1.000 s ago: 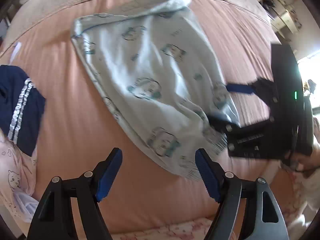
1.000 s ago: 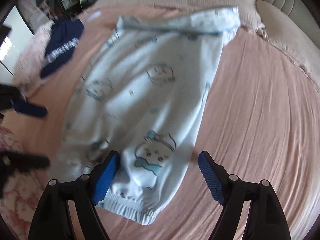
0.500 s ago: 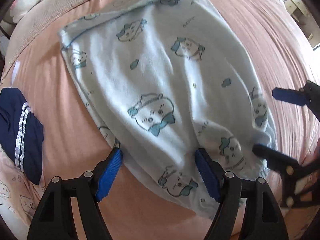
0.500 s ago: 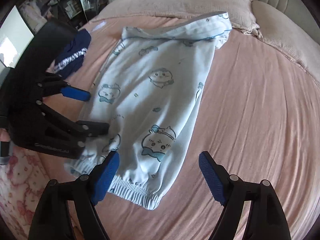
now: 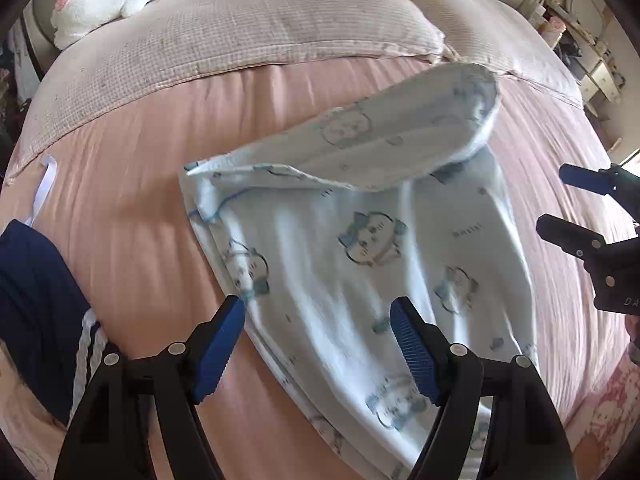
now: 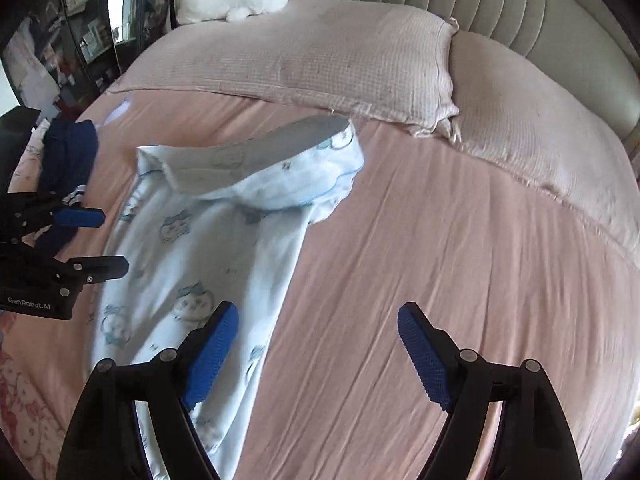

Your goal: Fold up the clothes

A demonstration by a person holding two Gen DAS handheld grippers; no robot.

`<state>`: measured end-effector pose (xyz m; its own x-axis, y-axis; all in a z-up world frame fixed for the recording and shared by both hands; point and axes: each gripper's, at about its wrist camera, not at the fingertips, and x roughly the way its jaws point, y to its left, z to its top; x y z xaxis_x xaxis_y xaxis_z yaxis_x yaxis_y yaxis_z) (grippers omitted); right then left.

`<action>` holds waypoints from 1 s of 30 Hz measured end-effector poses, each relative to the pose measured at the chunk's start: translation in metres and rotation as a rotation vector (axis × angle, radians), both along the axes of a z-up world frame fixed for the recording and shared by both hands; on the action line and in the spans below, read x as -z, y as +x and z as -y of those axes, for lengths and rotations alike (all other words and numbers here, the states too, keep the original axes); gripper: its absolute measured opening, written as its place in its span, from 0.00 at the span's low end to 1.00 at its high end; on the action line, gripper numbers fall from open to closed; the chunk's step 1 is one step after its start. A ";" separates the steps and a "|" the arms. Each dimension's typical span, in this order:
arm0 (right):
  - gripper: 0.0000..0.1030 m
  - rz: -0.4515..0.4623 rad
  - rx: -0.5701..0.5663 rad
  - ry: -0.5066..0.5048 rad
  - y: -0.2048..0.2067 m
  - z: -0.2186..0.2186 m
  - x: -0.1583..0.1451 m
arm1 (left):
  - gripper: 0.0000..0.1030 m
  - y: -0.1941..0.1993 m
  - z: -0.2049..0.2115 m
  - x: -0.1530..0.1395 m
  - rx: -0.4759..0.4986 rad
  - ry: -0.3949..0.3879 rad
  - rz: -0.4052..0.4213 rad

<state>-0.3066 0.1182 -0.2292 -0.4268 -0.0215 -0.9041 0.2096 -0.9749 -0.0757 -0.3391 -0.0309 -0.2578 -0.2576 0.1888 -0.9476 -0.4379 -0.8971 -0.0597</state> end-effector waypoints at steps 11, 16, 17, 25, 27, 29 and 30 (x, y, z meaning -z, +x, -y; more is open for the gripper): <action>0.80 0.000 0.018 -0.029 -0.091 -0.029 0.022 | 0.72 -0.097 0.064 0.011 -0.417 -0.015 -0.119; 0.80 -0.044 0.086 -0.099 -0.113 -0.041 0.019 | 0.72 -0.090 0.073 0.013 -0.346 0.037 -0.121; 0.80 -0.063 0.080 -0.107 -0.104 -0.040 0.015 | 0.72 -0.085 0.071 0.012 -0.307 0.070 -0.113; 0.80 -0.057 -0.055 -0.103 -0.053 0.005 0.032 | 0.74 -0.064 0.042 0.024 -0.152 -0.154 -0.123; 0.80 -0.042 0.033 -0.044 -0.057 -0.007 0.041 | 0.74 -0.065 0.070 0.014 -0.246 -0.129 -0.101; 0.80 -0.079 0.100 -0.127 -0.047 -0.020 0.027 | 0.74 -0.063 0.088 0.000 -0.313 -0.135 -0.148; 0.80 -0.098 0.094 -0.157 -0.041 -0.020 0.021 | 0.74 -0.063 0.092 -0.006 -0.326 -0.130 -0.177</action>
